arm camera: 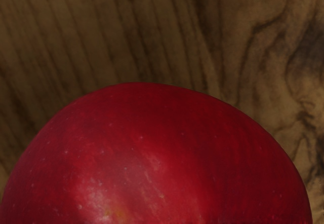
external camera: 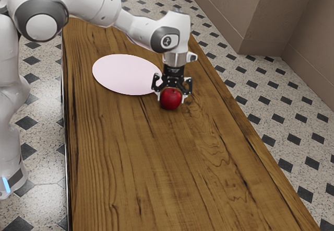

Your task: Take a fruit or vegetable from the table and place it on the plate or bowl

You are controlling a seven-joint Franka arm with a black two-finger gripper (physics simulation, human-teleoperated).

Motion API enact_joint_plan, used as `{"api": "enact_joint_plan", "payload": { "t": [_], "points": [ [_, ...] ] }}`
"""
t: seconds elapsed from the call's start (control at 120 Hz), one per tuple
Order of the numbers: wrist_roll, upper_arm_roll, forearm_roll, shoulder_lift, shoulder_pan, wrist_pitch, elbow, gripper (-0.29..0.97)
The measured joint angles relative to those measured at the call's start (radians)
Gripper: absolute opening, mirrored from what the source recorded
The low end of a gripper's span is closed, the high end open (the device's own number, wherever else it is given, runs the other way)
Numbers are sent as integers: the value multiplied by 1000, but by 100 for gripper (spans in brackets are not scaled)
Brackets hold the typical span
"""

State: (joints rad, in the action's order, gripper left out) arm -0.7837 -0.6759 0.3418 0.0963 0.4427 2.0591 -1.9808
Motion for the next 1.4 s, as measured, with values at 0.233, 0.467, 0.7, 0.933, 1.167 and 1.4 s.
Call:
{"api": "enact_joint_plan", "payload": {
  "t": [0.233,0.467,0.7,0.933,1.167,1.4],
  "points": [
    [-5,-1,12,-2,-4,8,0,44],
    [-21,-5,-7,-46,7,6,-3,29],
    [-37,-55,-42,-194,43,-1,-87,26],
    [-58,-54,-128,-321,-143,-12,-135,27],
    [-70,-51,-175,-358,-232,-36,-148,27],
    [-71,-55,-186,-360,-289,-52,-148,27]
  ]
}}
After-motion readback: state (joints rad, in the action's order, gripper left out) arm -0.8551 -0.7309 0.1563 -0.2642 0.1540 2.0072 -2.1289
